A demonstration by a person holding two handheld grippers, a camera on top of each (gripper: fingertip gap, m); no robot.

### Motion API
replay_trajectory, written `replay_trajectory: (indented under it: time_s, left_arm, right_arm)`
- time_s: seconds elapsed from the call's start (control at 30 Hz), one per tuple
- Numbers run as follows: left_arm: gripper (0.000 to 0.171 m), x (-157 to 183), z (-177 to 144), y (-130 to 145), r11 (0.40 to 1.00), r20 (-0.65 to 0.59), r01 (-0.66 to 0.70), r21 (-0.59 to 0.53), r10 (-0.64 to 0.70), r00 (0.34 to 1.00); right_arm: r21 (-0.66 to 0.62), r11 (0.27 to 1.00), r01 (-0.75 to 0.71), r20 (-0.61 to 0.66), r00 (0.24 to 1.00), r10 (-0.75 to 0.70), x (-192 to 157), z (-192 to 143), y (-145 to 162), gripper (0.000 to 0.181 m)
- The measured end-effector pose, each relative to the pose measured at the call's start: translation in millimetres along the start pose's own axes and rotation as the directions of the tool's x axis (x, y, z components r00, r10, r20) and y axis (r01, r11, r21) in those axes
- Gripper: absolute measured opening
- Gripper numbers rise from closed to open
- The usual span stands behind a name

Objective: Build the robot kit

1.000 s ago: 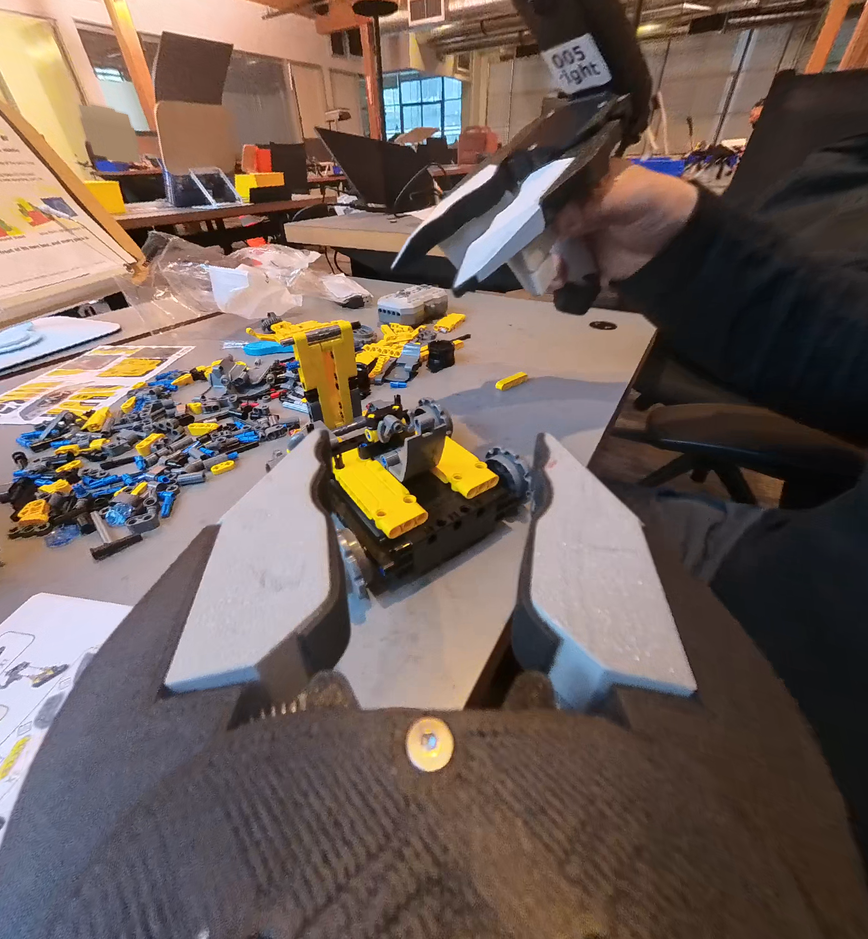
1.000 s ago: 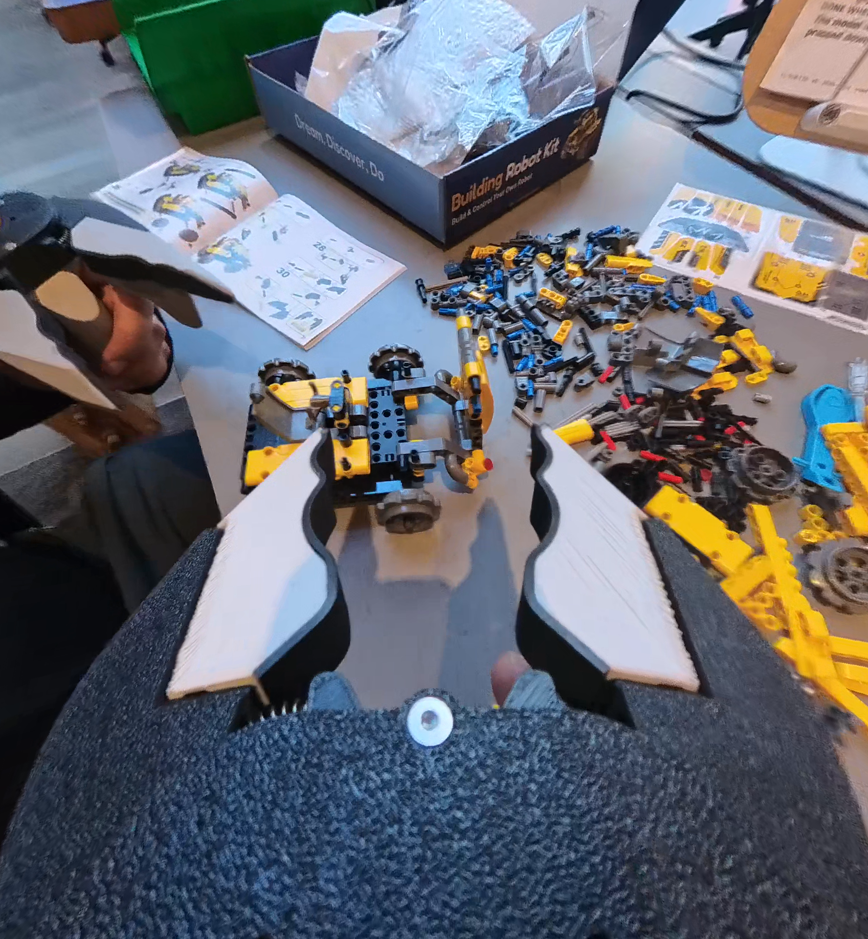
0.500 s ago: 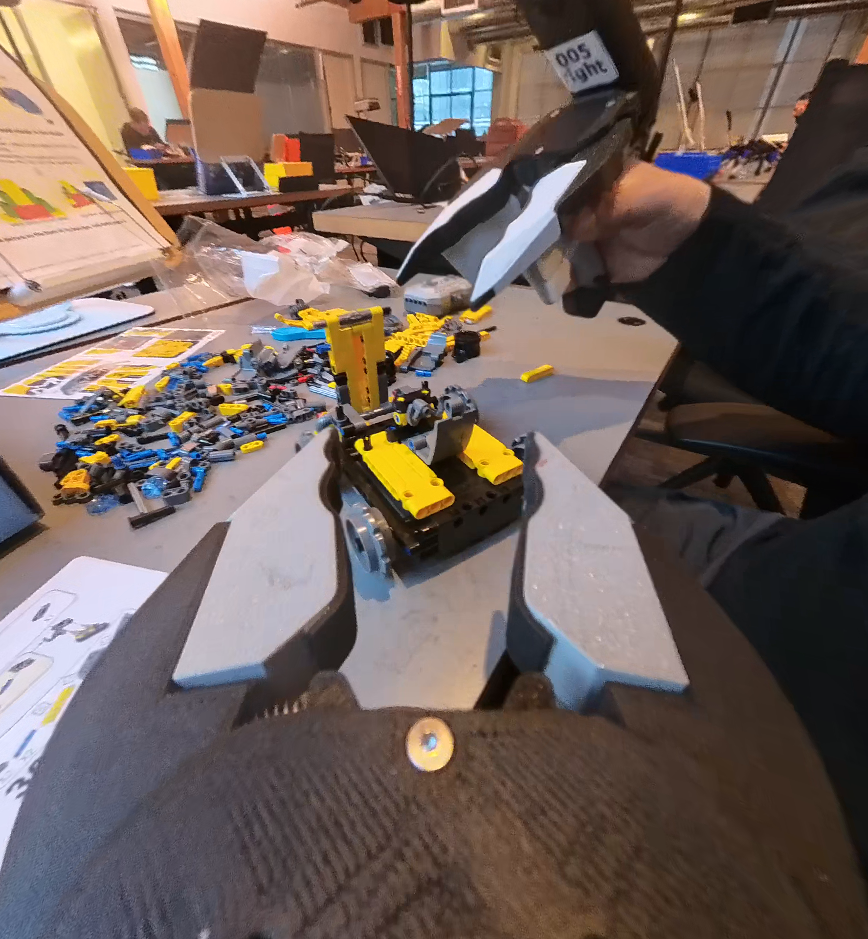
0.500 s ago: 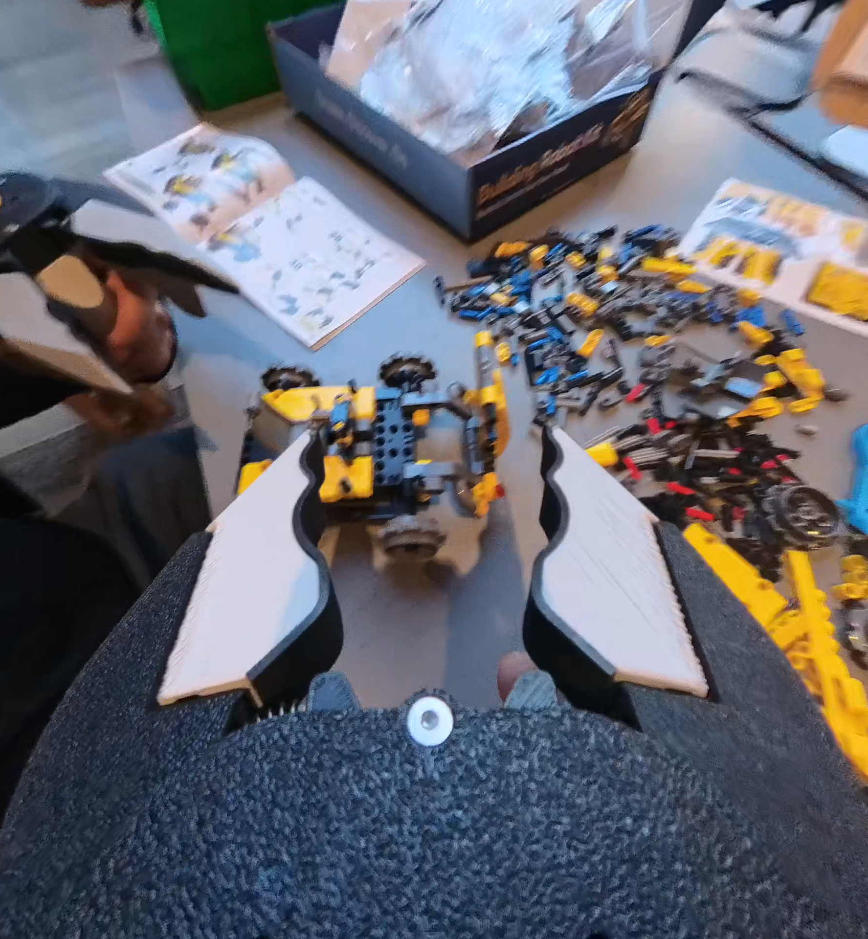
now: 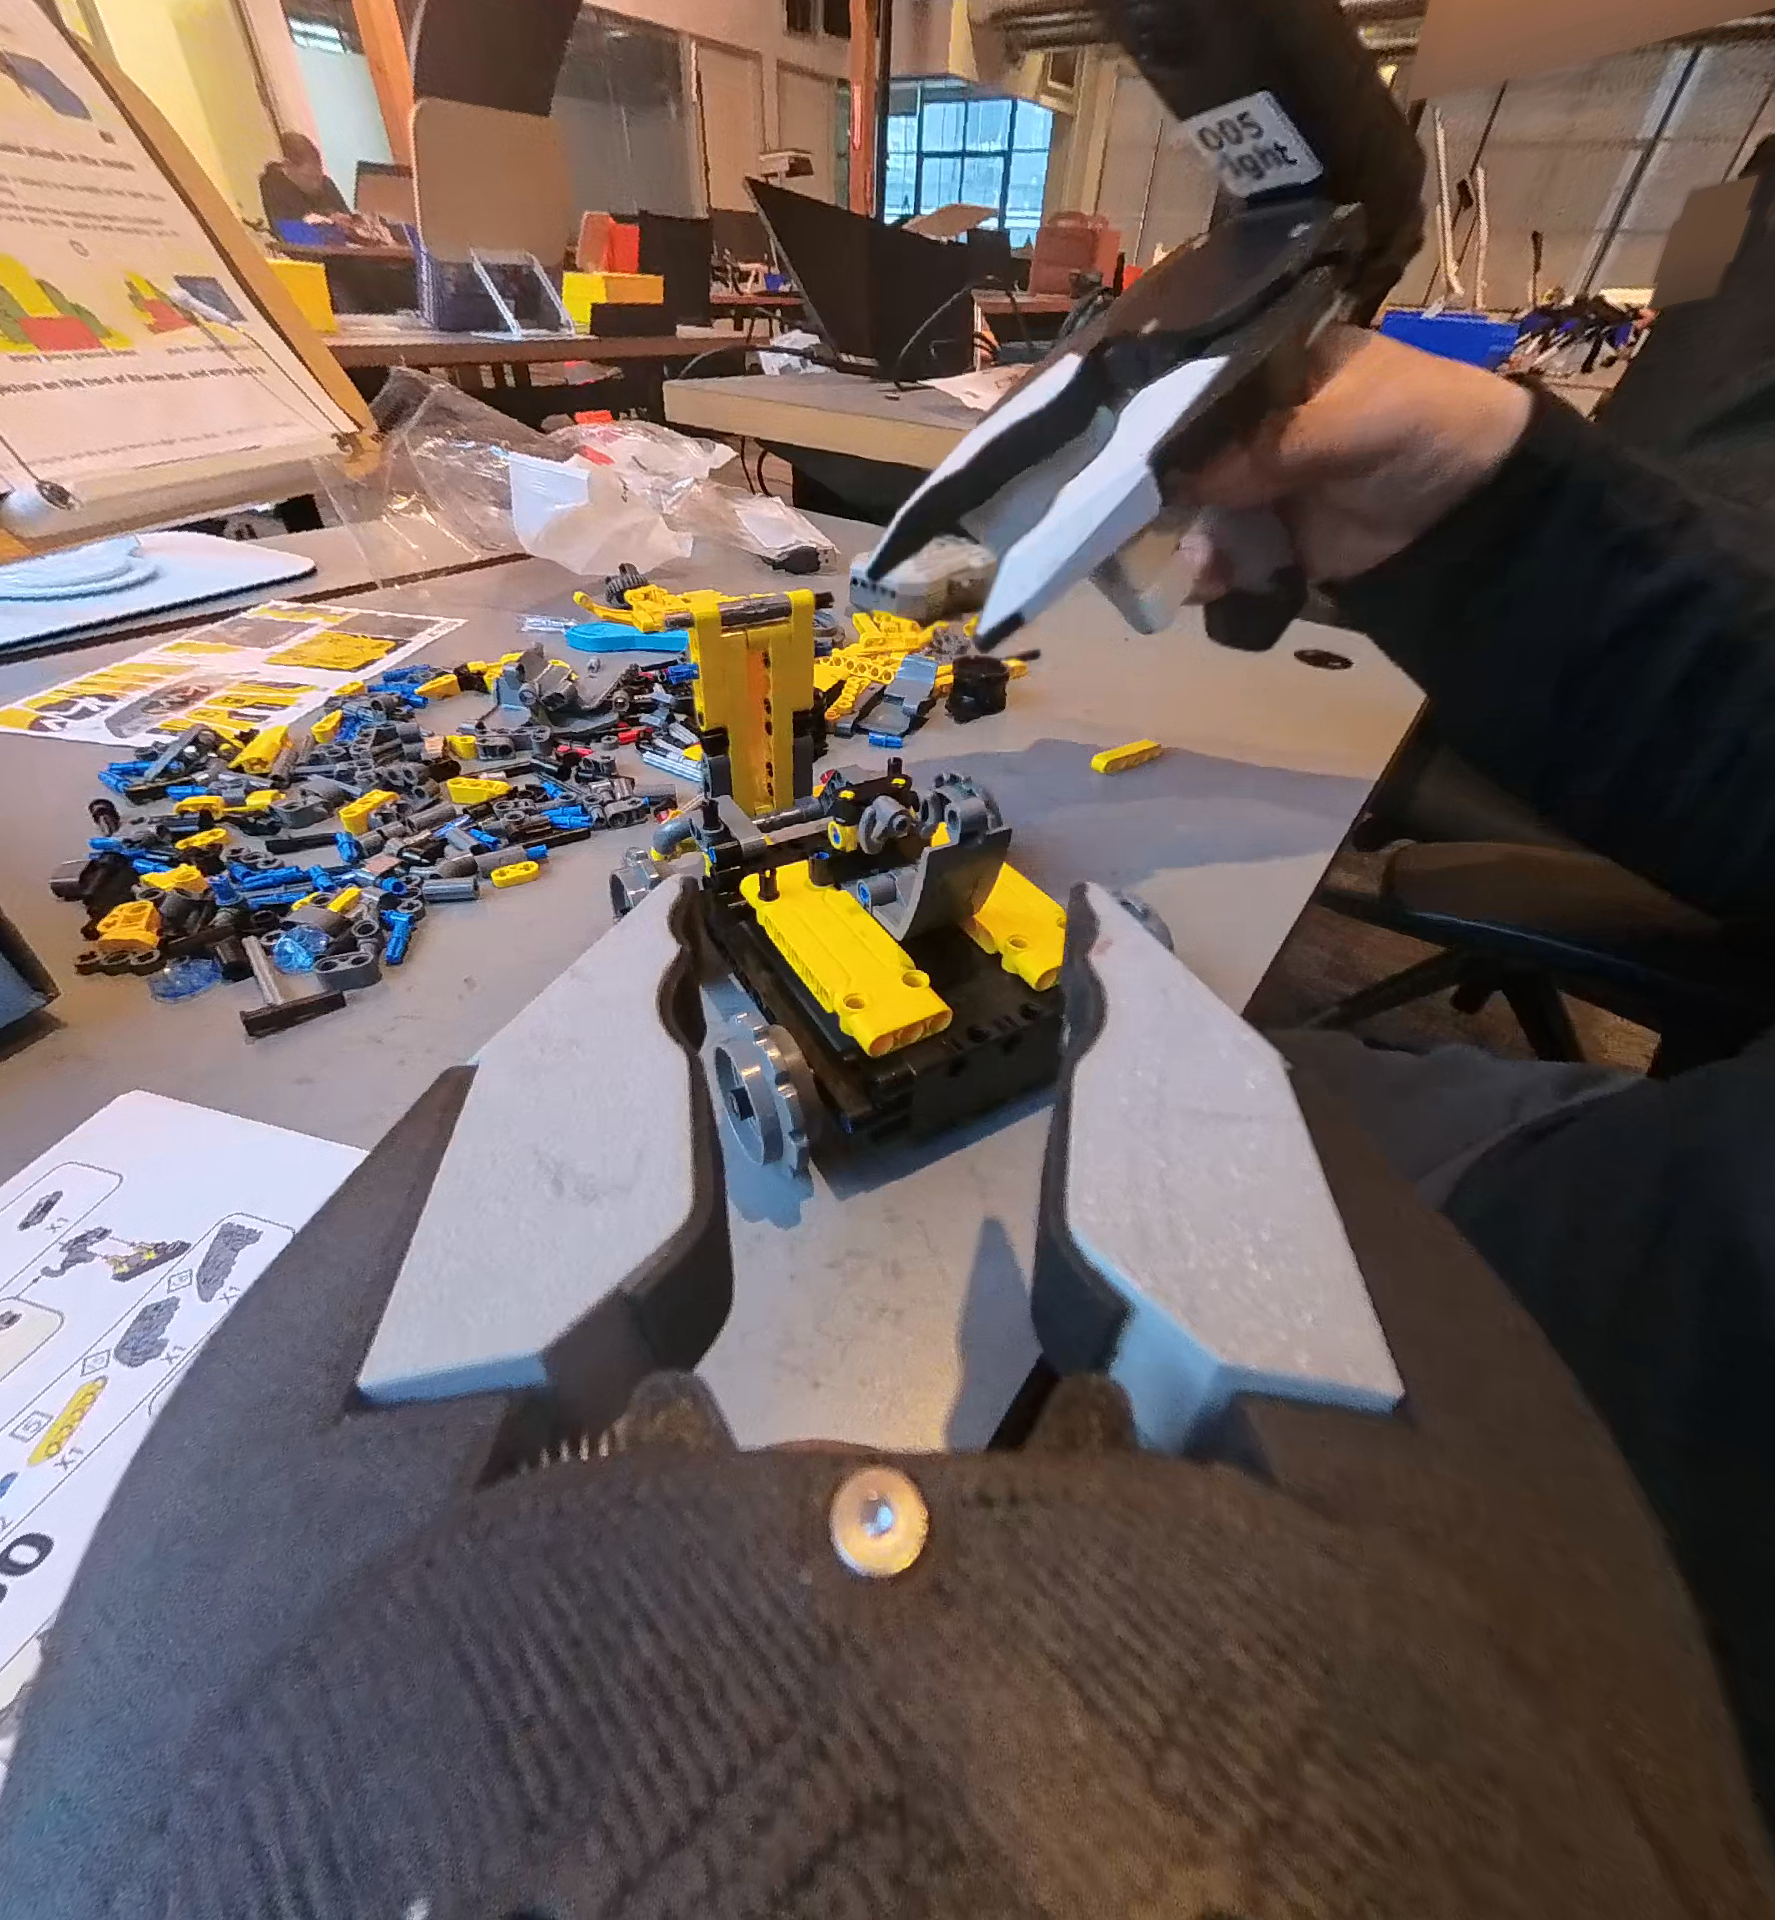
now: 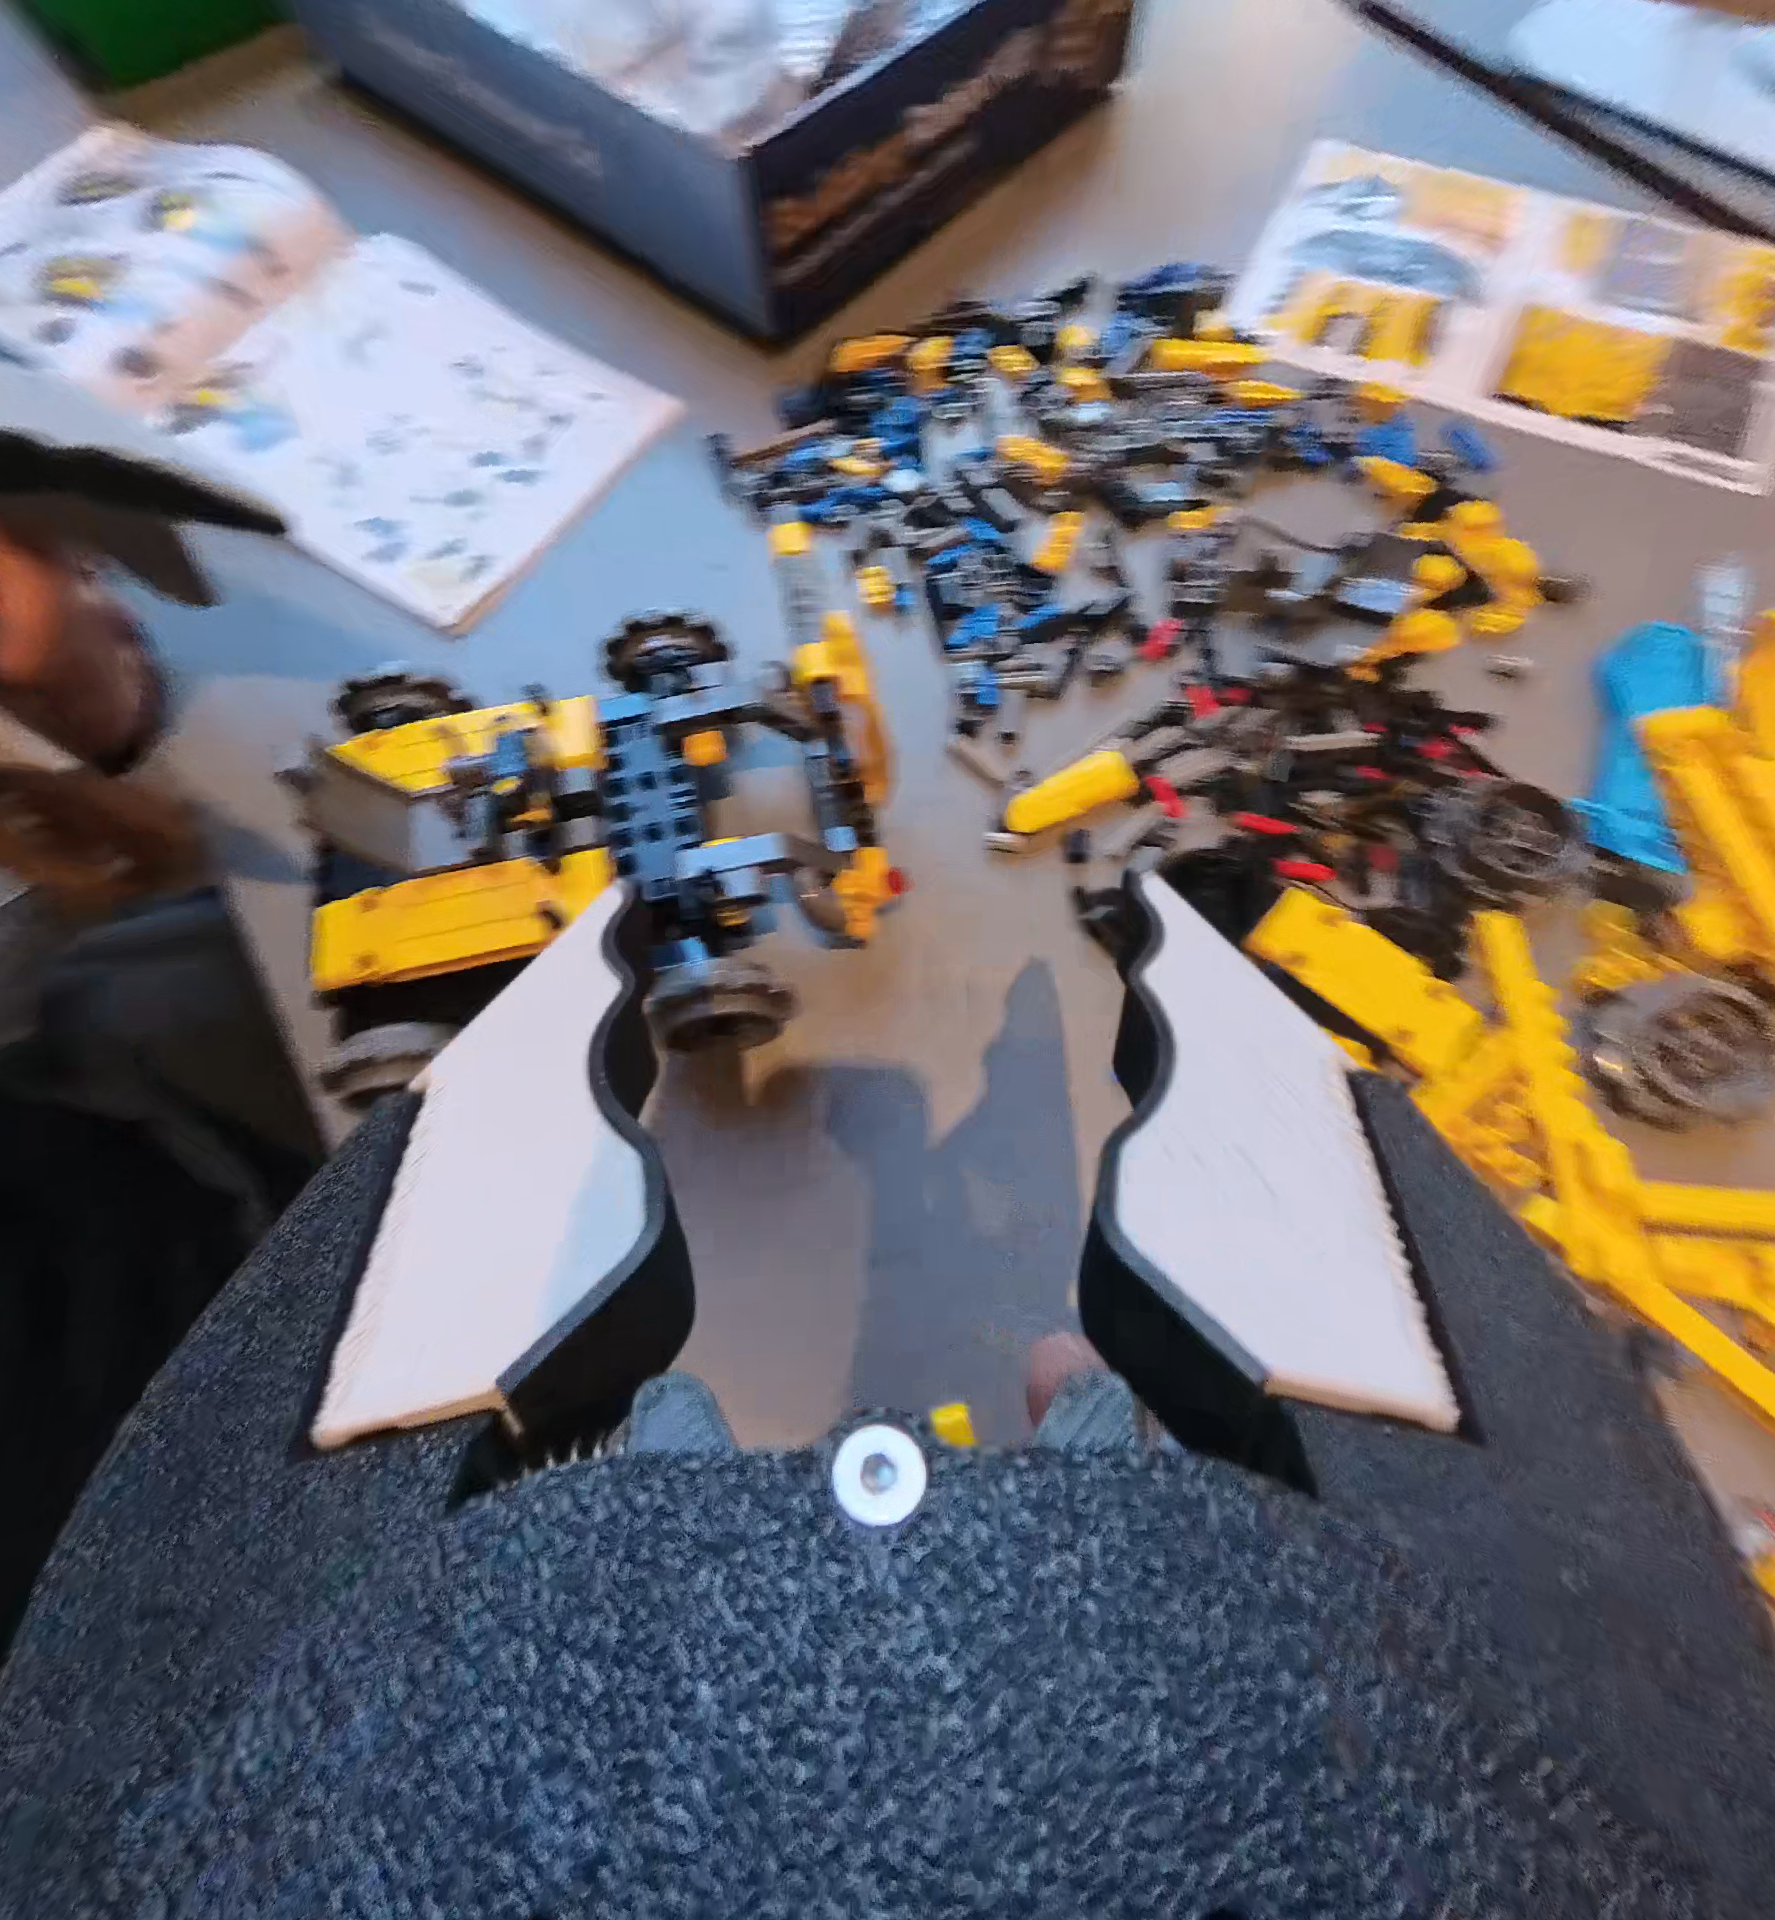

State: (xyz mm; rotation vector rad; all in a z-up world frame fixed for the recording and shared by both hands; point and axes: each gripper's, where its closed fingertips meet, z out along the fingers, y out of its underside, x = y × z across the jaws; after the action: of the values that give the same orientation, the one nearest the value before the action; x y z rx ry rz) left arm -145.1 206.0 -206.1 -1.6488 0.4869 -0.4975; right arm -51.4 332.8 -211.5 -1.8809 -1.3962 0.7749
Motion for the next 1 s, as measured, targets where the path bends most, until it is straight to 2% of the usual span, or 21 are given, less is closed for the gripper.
replay_trajectory:
  time_s: [0.1,0.17,0.27,0.37,0.5,0.6,0.77,1.0]
  left_arm:
    - [0.066,-2.6,-3.0,-3.3,0.999,0.004,0.025,0.026,-0.025,1.000]
    - [0.066,-6.3,-6.2,-6.0,0.998,0.024,0.041,0.044,-0.042,0.999]
    - [0.066,-25.6,-14.3,-5.6,0.997,0.150,0.058,0.050,-0.065,0.986]
    - [0.066,-52.3,-30.5,-10.9,0.990,0.314,0.107,0.090,-0.131,0.941]
    - [0.074,-84.3,-52.6,-12.7,0.979,0.500,0.165,0.120,-0.203,0.842]
    - [0.070,-91.4,-58.3,-5.5,0.979,0.574,0.181,0.093,-0.201,0.794]
    - [0.073,-87.9,-55.9,7.4,0.976,0.595,0.211,0.048,-0.198,0.779]
    - [0.080,-87.9,-66.9,13.0,0.974,0.618,0.219,0.053,-0.204,0.759]
  right_arm:
    - [0.007,0.999,-0.045,-0.215,0.976,0.045,39.0,-11.9,-0.9,0.098]
    - [0.008,0.997,-0.072,-0.344,0.936,0.070,61.2,-19.7,0.6,0.112]
    - [-0.033,0.997,-0.064,-0.496,0.867,0.039,86.9,-24.2,6.8,0.124]
    - [-0.077,0.996,-0.046,-0.573,0.820,-0.006,99.8,-22.1,11.3,0.130]
    - [-0.129,0.991,-0.021,-0.580,0.812,-0.059,99.3,-15.1,17.4,0.135]
    - [-0.134,0.991,-0.007,-0.562,0.824,-0.070,93.0,-10.6,15.7,0.137]
    - [-0.140,0.990,0.033,-0.531,0.841,-0.103,79.3,-5.6,8.0,0.138]
    - [-0.143,0.987,0.073,-0.464,0.876,-0.132,63.7,4.9,0.0,0.138]
